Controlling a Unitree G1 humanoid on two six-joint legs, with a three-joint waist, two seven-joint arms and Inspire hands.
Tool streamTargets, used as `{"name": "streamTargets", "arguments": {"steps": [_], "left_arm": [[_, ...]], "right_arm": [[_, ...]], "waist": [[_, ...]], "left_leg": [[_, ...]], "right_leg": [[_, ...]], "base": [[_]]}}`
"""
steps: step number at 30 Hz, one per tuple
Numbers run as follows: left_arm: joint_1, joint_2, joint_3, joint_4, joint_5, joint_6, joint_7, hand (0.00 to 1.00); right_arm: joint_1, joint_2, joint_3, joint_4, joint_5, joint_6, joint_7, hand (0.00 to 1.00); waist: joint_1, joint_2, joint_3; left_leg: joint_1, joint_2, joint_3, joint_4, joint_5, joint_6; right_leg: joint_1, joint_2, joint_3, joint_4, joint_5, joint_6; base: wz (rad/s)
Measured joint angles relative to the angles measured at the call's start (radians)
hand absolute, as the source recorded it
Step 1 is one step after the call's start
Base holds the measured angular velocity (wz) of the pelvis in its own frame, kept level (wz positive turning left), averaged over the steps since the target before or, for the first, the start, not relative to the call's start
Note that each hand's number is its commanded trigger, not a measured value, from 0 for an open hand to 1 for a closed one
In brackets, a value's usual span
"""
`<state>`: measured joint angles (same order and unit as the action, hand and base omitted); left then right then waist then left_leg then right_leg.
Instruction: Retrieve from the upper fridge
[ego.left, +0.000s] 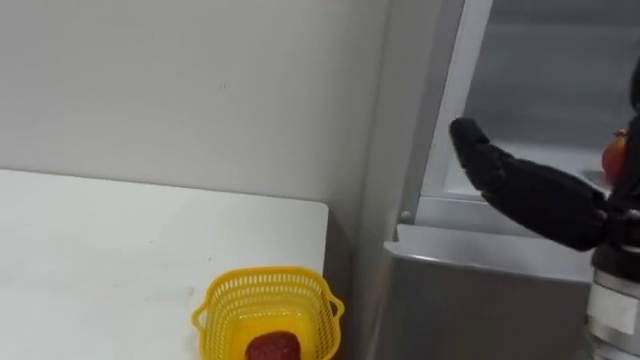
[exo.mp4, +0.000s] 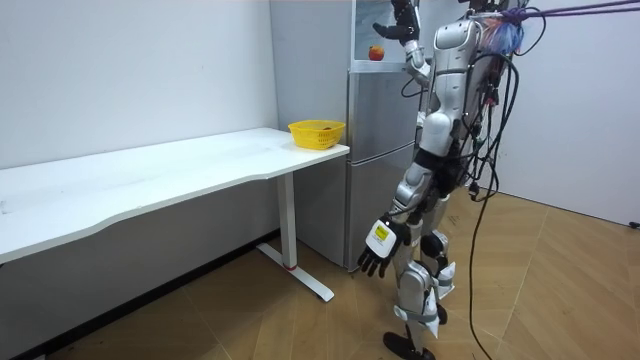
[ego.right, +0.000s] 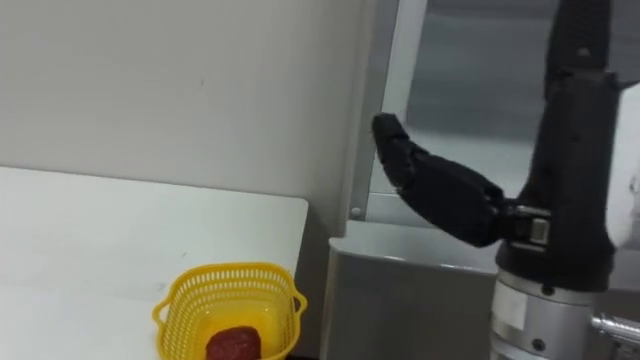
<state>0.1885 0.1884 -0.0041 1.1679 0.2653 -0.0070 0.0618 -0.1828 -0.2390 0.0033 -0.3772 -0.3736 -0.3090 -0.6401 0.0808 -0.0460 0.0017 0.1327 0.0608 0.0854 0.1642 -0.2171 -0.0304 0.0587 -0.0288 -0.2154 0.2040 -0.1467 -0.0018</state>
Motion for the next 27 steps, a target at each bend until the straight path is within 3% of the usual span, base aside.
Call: {"name": "streamTargets", "arguments": {"steps": [8,15,20,22,27], "left_arm": [[0.001,-0.002,0.0,0.0,0.0,0.0,-0.004,0.0],[0.016,0.0,0.018,0.0,0.0,0.0,-0.008,0.0],[0.023,0.006,0.039,-0.001,0.001,0.01,-0.012,0.0],[0.022,0.017,0.04,-0.002,0.001,0.019,-0.016,0.0],[0.024,0.031,0.042,-0.005,0.007,0.03,-0.031,0.0]], "right_arm": [[0.013,-0.005,-0.04,0.011,0.001,0.0,-0.039,0.0],[0.009,-0.073,-0.116,0.074,0.068,0.02,-0.021,0.0],[-0.049,-0.117,-0.155,0.173,0.147,0.067,-0.023,0.0],[-0.076,-0.135,-0.157,0.227,0.162,0.09,-0.022,0.0],[-0.142,-0.183,-0.156,0.367,0.211,0.124,-0.015,0.0]], "waist": [[-0.021,0.006,0.0048],[-0.025,-0.008,0.0011],[-0.025,-0.03,0.0024],[-0.023,-0.05,0.0054],[-0.018,-0.075,0.0022]], "left_leg": [[0.001,-0.001,0.0,-0.003,0.0,0.0],[-0.001,-0.002,-0.003,-0.005,0.0,0.0],[-0.001,-0.002,-0.006,-0.004,0.0,0.0],[0.0,-0.002,-0.008,-0.002,0.0,0.0],[0.0,-0.002,-0.008,-0.001,-0.001,0.002]], "right_leg": [[-0.005,0.002,0.01,0.0,-0.001,0.001],[-0.005,0.001,0.006,-0.001,-0.003,0.004],[-0.002,0.0,-0.001,-0.002,-0.004,0.004],[0.002,-0.001,-0.009,-0.003,-0.004,0.004],[0.006,-0.002,-0.011,-0.006,-0.004,0.004]], "base": [[-0.02],[0.01],[0.02],[0.05],[0.01]]}}
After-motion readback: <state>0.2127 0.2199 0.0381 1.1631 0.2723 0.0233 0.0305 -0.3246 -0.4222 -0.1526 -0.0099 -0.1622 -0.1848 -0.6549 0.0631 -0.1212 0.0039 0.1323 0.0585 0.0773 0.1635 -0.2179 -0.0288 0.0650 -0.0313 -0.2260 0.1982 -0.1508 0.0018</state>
